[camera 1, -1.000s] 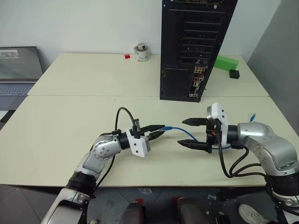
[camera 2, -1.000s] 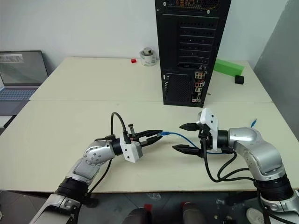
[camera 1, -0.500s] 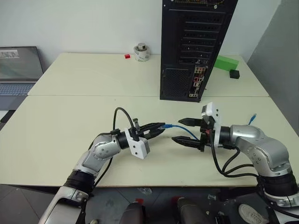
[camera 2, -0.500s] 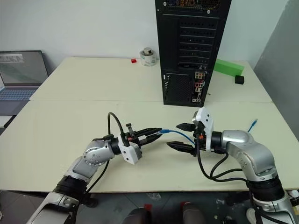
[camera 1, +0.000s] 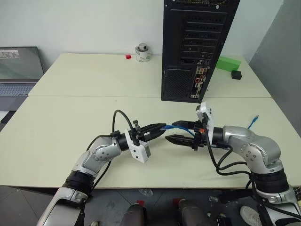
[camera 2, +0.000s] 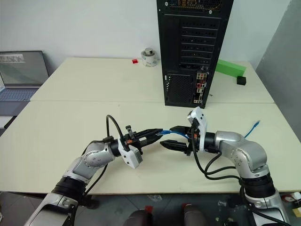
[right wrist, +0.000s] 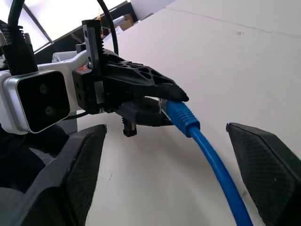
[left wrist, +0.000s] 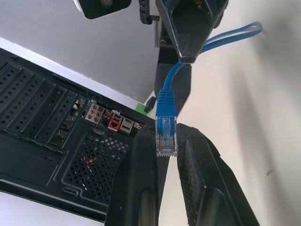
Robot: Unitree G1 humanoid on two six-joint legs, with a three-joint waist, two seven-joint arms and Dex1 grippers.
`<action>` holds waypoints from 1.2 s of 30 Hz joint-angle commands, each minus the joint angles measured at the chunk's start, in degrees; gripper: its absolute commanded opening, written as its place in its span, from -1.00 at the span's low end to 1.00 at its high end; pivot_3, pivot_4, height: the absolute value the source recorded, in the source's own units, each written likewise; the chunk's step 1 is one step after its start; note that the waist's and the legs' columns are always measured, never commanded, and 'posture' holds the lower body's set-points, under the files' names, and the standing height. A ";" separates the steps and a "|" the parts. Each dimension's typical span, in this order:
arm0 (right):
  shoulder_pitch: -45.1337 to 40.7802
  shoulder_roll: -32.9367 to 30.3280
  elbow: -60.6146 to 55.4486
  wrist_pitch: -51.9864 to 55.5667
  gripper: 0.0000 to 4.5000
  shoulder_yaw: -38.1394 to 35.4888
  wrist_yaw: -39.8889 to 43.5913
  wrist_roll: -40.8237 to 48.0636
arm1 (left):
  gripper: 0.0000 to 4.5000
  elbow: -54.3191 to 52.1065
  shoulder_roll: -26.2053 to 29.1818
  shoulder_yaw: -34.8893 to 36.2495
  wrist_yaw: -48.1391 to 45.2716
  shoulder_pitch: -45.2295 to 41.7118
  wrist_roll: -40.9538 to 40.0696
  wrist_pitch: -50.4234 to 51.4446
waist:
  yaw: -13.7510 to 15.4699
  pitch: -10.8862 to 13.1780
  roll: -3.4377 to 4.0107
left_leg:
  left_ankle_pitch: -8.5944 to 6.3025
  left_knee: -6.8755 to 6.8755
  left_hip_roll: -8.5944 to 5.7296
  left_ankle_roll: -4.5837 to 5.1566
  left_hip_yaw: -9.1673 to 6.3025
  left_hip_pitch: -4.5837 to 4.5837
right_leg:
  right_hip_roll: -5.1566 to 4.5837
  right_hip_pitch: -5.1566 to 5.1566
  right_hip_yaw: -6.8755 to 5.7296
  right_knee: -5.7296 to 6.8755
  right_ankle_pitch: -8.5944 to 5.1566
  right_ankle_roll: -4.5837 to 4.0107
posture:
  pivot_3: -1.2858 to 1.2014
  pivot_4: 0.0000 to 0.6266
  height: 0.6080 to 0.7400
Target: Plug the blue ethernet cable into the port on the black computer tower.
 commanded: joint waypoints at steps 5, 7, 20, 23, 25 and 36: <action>-2.12 0.98 0.40 0.63 0.06 -1.13 -0.71 2.42 | -0.86 -1.55 0.04 -0.44 2.19 -0.10 0.93 -1.66 | -0.01 0.00 0.00 | 0.00 0.00 0.01 0.00 -0.01 0.00 | 0.00 0.00 -0.02 0.00 0.00 0.00 | 0.03 -0.52 1.00; -2.27 0.89 0.66 0.77 -0.16 -1.08 -0.63 2.54 | -0.86 -1.68 0.01 -0.44 2.33 0.04 0.99 -1.70 | -0.01 0.00 0.00 | 0.00 0.00 0.00 0.00 0.00 0.00 | 0.00 0.00 -0.01 0.00 0.00 0.00 | 0.03 -0.52 1.00; -3.50 0.35 2.45 2.38 -1.00 -1.10 0.28 4.10 | -0.87 -2.23 0.51 -1.34 3.14 0.82 1.59 -3.70 | -0.02 0.00 0.00 | 0.00 0.00 0.00 0.00 -0.01 0.00 | 0.00 0.00 -0.02 0.00 0.00 0.00 | 0.03 -0.52 1.00; -3.61 -0.07 2.57 2.69 -1.00 -0.92 0.68 4.21 | -0.87 -2.38 0.61 -1.50 3.20 0.93 1.60 -3.96 | -0.02 0.00 0.00 | 0.00 0.00 0.01 0.00 -0.02 0.00 | 0.00 0.00 -0.02 0.00 0.00 0.00 | 0.03 -0.52 1.00; -3.75 -0.27 2.80 2.81 -1.00 -0.74 0.97 4.16 | -0.87 -2.11 0.74 -1.89 2.89 0.72 1.23 -4.20 | -0.02 0.00 0.00 | 0.00 0.00 0.00 0.00 -0.01 0.00 | -0.01 0.00 -0.02 0.00 0.00 0.00 | 0.03 -0.52 1.00; -4.20 -1.55 3.64 2.06 -1.00 -0.45 1.77 2.75 | 0.10 -3.84 1.37 -2.51 -2.14 1.58 -8.68 0.90 | -0.04 0.00 0.01 | 0.00 0.00 0.01 0.00 -0.01 -0.01 | 0.00 0.00 -0.03 0.00 0.00 0.00 | 0.03 -0.52 1.00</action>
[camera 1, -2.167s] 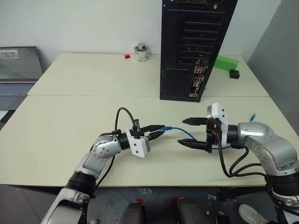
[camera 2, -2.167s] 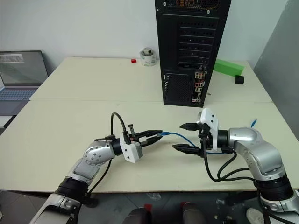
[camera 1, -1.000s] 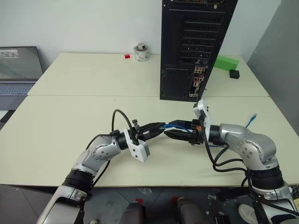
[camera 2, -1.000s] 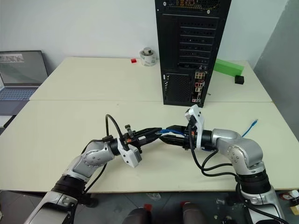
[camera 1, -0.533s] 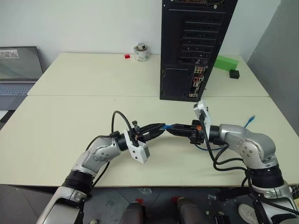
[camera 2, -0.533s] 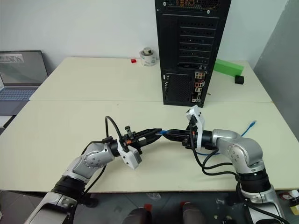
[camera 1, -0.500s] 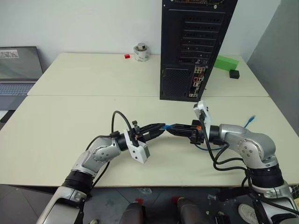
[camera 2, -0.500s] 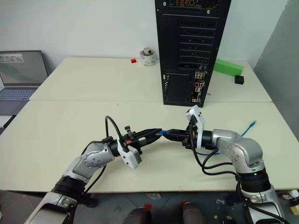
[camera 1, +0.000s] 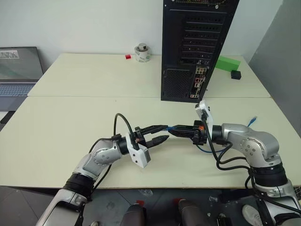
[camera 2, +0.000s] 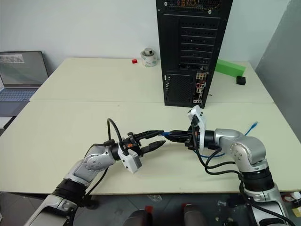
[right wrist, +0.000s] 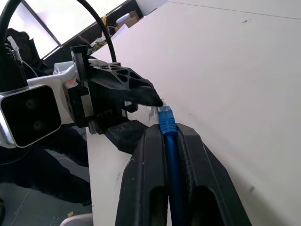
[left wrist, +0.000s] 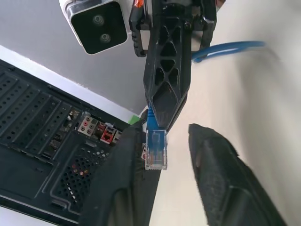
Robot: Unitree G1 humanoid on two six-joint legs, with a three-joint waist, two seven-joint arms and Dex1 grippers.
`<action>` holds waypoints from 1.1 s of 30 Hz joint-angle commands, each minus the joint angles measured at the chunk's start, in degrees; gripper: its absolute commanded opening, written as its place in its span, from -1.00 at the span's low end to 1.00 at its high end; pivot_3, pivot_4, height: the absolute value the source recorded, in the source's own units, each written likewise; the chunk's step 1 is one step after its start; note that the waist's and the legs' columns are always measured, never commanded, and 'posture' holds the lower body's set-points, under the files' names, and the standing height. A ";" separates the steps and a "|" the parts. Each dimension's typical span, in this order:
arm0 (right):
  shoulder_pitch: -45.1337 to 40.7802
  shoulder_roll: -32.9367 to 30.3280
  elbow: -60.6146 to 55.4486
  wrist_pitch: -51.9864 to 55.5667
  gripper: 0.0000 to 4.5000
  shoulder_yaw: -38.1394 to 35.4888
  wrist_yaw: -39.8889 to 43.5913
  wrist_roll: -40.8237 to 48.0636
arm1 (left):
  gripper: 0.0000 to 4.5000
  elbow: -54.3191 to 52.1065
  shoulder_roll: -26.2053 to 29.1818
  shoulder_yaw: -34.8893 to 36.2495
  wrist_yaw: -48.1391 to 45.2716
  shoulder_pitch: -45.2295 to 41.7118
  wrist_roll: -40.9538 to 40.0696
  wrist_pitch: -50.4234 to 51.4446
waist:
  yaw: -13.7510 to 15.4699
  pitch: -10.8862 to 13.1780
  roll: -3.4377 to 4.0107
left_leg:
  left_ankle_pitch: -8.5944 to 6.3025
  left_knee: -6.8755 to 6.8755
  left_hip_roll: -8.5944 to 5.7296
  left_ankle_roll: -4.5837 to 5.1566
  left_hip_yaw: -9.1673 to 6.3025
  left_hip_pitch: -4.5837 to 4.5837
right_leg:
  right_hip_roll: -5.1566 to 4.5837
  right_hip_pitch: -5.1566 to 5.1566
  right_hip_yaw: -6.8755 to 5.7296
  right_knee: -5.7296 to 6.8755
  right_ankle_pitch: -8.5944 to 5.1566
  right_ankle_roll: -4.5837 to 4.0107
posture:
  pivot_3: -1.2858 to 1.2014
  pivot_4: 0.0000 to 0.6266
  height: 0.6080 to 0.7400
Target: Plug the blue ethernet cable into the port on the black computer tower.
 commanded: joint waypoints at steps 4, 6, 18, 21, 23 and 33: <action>-0.78 -1.54 -0.28 -1.74 -1.00 -2.46 0.27 0.20 | 0.40 -3.55 0.47 1.27 -2.86 1.23 -7.10 8.28 | -0.01 0.00 0.00 | 0.00 0.00 0.00 0.00 -0.01 0.00 | 0.00 0.00 0.00 0.00 0.00 0.00 | 0.03 -0.52 1.00; -0.54 -1.45 0.33 -3.87 -1.00 -5.18 -2.06 -0.85 | 0.59 -5.63 -0.11 2.18 -4.18 1.82 -10.55 16.29 | -0.05 0.00 0.00 | 0.00 0.00 0.00 0.00 -0.01 0.00 | 0.00 0.00 -0.01 0.00 0.00 0.00 | 0.03 -0.52 1.00; -1.87 7.21 1.95 -23.88 -1.00 -5.80 -24.69 -19.41 | 0.59 -22.86 -11.73 8.25 -0.62 -5.96 -33.47 69.27 | -0.10 0.00 0.00 | 0.00 0.03 -0.01 0.00 -0.05 -0.09 | 0.03 -0.03 -0.02 0.02 -0.01 0.01 | 0.03 -0.52 1.00; -3.24 10.76 4.34 -28.47 -1.00 -4.71 -33.84 -26.91 | 0.59 -23.38 -13.95 10.14 2.71 -9.42 -35.32 77.54 | -0.26 0.00 0.00 | 0.01 0.02 -0.01 -0.01 -0.03 -0.08 | 0.05 -0.05 0.01 0.02 -0.01 0.01 | 0.03 -0.52 1.00; -3.81 12.60 6.19 -30.88 -1.00 -4.03 -38.75 -31.01 | 0.59 -23.37 -14.63 10.62 3.44 -10.78 -35.79 81.21 | -0.26 0.00 0.00 | 0.01 0.00 0.00 -0.02 -0.03 -0.05 | 0.05 -0.05 0.02 0.03 0.00 0.01 | 0.03 -0.52 1.00; -8.30 20.64 18.27 -36.61 -1.00 -5.82 -50.44 -37.23 | 0.59 -23.15 -14.48 10.64 1.75 -12.32 -33.97 83.60 | -0.17 0.00 0.00 | 0.03 -0.01 -0.01 -0.05 0.05 -0.06 | 0.04 -0.10 0.13 0.03 0.01 -0.01 | 0.03 -0.52 1.00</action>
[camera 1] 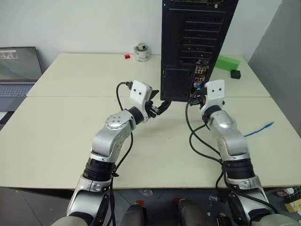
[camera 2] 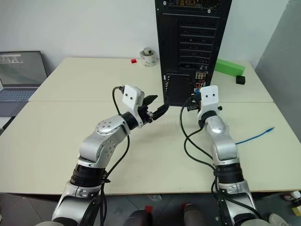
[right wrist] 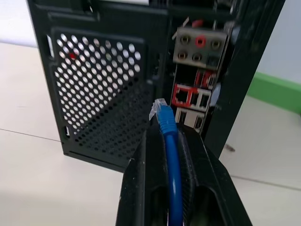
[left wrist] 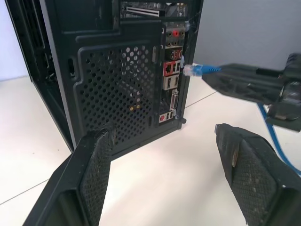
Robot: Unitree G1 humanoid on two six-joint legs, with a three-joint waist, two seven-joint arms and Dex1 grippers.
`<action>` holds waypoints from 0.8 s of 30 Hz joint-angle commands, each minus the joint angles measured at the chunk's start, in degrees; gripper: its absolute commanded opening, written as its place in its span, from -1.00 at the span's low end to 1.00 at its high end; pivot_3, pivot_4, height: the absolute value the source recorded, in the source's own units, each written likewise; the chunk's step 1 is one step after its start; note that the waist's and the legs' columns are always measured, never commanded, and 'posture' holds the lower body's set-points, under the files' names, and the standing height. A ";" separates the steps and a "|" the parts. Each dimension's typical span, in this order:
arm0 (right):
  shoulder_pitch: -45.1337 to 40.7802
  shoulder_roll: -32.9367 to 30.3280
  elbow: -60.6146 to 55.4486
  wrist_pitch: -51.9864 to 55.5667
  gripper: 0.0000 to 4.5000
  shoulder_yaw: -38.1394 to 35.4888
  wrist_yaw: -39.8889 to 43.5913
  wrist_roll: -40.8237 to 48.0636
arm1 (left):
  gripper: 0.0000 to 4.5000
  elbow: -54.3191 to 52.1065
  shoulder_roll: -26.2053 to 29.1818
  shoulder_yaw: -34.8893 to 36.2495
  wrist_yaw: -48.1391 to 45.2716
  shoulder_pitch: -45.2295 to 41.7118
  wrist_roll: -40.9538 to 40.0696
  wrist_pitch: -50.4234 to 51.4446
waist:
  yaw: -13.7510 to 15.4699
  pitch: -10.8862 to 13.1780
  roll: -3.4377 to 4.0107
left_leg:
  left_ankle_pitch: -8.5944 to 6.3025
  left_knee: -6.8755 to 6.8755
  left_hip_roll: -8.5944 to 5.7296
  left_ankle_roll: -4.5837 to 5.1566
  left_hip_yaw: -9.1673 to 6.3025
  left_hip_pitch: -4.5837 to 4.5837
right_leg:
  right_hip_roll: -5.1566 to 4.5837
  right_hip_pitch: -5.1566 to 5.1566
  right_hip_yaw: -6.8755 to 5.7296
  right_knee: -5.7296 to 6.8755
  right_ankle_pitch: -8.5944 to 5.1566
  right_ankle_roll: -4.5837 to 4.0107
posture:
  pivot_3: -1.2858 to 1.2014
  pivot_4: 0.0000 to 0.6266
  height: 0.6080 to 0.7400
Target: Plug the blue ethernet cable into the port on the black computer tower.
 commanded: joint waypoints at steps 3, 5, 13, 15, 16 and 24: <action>-4.04 2.12 4.46 -4.28 -1.00 -3.40 -3.64 0.04 | 0.59 -2.29 1.30 0.11 -2.27 -0.71 1.67 -2.02 | 0.01 0.00 0.00 | 0.00 -0.01 -0.01 0.00 0.00 0.00 | 0.00 -0.01 0.00 0.00 0.00 0.00 | 0.03 -0.52 1.00; -4.74 2.39 5.69 -4.86 -1.00 -3.80 -3.87 0.24 | 0.59 -2.14 1.89 -0.15 -2.66 -0.50 2.84 -3.01 | 0.02 0.00 0.00 | 0.00 -0.01 -0.01 0.01 0.01 0.00 | -0.01 -0.01 0.01 -0.01 0.00 0.00 | 0.03 -0.52 1.00; -7.12 3.37 9.45 -6.82 -1.00 -4.95 -4.62 0.52 | 0.59 -1.20 2.45 -0.05 -3.40 -0.12 5.06 -4.72 | -0.02 0.01 0.01 | -0.01 -0.01 -0.01 0.02 0.02 -0.01 | -0.01 -0.01 0.02 -0.01 0.00 0.00 | 0.03 -0.52 1.00; -7.80 3.68 10.20 -7.20 -1.00 -4.86 -4.36 0.66 | 0.59 -1.02 2.32 0.19 -3.51 -0.15 5.31 -4.90 | -0.03 0.01 0.01 | -0.01 -0.01 -0.01 0.02 0.02 -0.01 | -0.01 -0.01 0.02 -0.01 0.00 0.00 | 0.03 -0.52 1.00; -8.04 3.75 10.48 -7.36 -1.00 -4.83 -4.36 0.54 | 0.59 -0.89 2.28 0.28 -3.52 -0.16 5.45 -5.02 | -0.03 0.01 0.01 | -0.01 -0.01 -0.01 0.02 0.02 -0.01 | -0.01 -0.01 0.02 -0.01 0.00 0.00 | 0.03 -0.52 1.00; -10.34 3.55 14.73 -9.19 -1.00 -6.09 -5.58 0.05 | 0.59 -0.30 2.14 0.79 -3.38 -0.44 6.03 -5.38 | -0.06 0.01 0.02 | -0.01 -0.02 -0.01 0.02 0.02 -0.01 | -0.01 -0.02 0.02 -0.01 0.00 0.00 | 0.03 -0.52 1.00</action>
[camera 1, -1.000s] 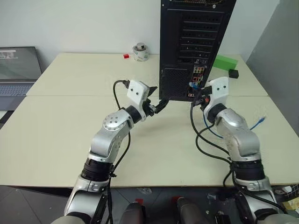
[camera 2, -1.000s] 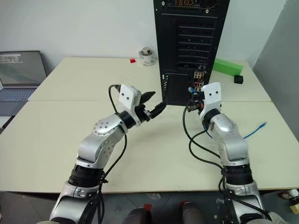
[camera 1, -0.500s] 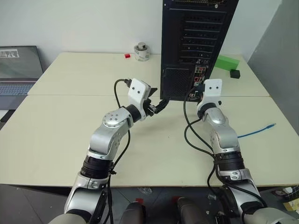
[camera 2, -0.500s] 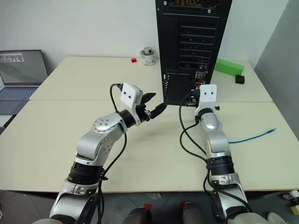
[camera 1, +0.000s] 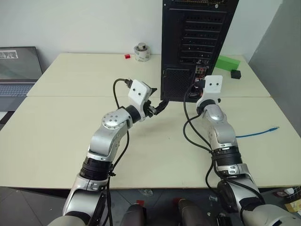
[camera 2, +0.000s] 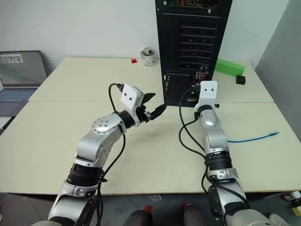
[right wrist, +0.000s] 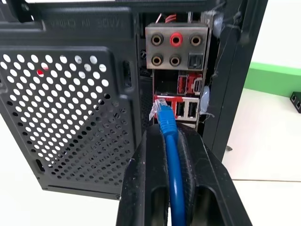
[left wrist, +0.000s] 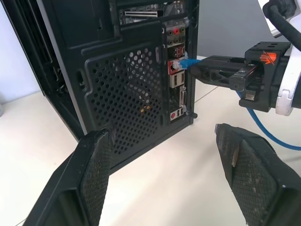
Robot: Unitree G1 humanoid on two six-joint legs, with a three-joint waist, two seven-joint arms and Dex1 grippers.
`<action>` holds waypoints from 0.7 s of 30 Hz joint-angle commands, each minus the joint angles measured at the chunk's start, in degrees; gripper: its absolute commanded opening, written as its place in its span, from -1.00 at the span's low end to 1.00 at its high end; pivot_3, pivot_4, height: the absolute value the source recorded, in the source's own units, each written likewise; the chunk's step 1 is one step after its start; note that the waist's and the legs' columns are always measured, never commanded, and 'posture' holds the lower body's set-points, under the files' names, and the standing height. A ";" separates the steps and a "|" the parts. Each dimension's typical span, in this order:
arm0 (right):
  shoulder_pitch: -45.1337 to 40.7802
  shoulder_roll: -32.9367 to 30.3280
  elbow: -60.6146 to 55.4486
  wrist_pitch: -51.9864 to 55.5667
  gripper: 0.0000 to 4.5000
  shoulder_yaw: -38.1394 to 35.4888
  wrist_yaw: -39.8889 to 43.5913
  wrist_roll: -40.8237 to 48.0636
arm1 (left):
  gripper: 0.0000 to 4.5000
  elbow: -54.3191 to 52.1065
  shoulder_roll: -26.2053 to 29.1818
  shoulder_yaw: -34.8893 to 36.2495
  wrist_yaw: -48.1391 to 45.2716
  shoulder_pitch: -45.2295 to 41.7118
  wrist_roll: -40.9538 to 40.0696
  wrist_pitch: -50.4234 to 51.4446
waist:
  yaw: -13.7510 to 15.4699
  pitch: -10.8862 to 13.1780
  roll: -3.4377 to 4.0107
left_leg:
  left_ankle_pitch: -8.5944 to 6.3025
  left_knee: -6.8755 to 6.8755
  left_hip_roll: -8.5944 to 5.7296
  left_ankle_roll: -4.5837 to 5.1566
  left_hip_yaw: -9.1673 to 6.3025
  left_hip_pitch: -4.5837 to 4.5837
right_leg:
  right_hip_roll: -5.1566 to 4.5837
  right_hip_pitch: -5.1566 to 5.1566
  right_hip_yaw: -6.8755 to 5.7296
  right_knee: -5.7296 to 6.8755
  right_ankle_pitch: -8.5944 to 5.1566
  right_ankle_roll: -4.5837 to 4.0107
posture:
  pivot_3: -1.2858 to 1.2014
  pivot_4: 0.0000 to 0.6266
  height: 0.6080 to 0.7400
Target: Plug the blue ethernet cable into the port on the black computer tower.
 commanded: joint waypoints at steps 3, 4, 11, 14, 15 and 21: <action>-2.93 -0.24 1.42 -2.42 -1.00 -1.70 -1.27 0.06 | 0.59 -1.22 -0.03 1.46 0.16 -0.51 0.46 -1.40 | -0.01 0.00 0.00 | 0.00 0.00 0.00 0.00 0.00 0.00 | 0.00 0.00 0.01 0.00 0.00 0.00 | 0.03 -0.52 1.00; -3.02 -0.23 1.70 -2.65 -1.00 -1.78 -1.31 0.07 | 0.59 -1.25 -0.05 1.49 0.20 -0.48 0.51 -1.39 | -0.01 0.00 0.00 | 0.00 0.01 0.00 0.00 0.00 0.00 | 0.00 0.00 0.01 0.01 0.00 0.00 | 0.03 -0.52 1.00; -3.74 0.12 3.25 -3.62 -1.00 -1.86 -1.71 0.30 | 0.59 -1.43 -0.15 1.68 0.29 -0.28 0.80 -1.34 | -0.04 0.00 0.00 | 0.00 0.02 0.00 0.00 0.01 0.00 | 0.00 0.00 0.02 0.01 0.00 0.00 | 0.03 -0.52 1.00; -4.20 0.38 3.84 -4.31 -1.00 -1.98 -2.19 0.29 | 0.59 -1.45 -0.16 1.77 0.32 -0.23 0.91 -1.35 | -0.07 0.00 0.00 | 0.00 0.02 0.00 0.00 0.01 0.01 | 0.00 0.00 0.02 0.02 0.01 0.00 | 0.03 -0.52 1.00; -4.36 0.46 3.98 -4.44 -1.00 -2.05 -2.28 0.34 | 0.59 -1.44 -0.14 1.80 0.33 -0.20 0.94 -1.36 | -0.12 0.00 0.00 | 0.00 0.02 0.00 0.00 0.01 0.01 | 0.00 0.00 0.02 0.02 0.01 0.00 | 0.03 -0.52 1.00; -5.10 0.69 3.24 -4.21 -1.00 -2.16 -2.30 0.66 | 0.59 -1.42 0.00 2.02 0.27 -0.13 1.11 -1.44 | -0.38 0.00 0.00 | 0.00 0.02 0.01 0.00 0.00 0.01 | 0.00 0.00 0.02 0.03 0.01 0.00 | 0.03 -0.52 1.00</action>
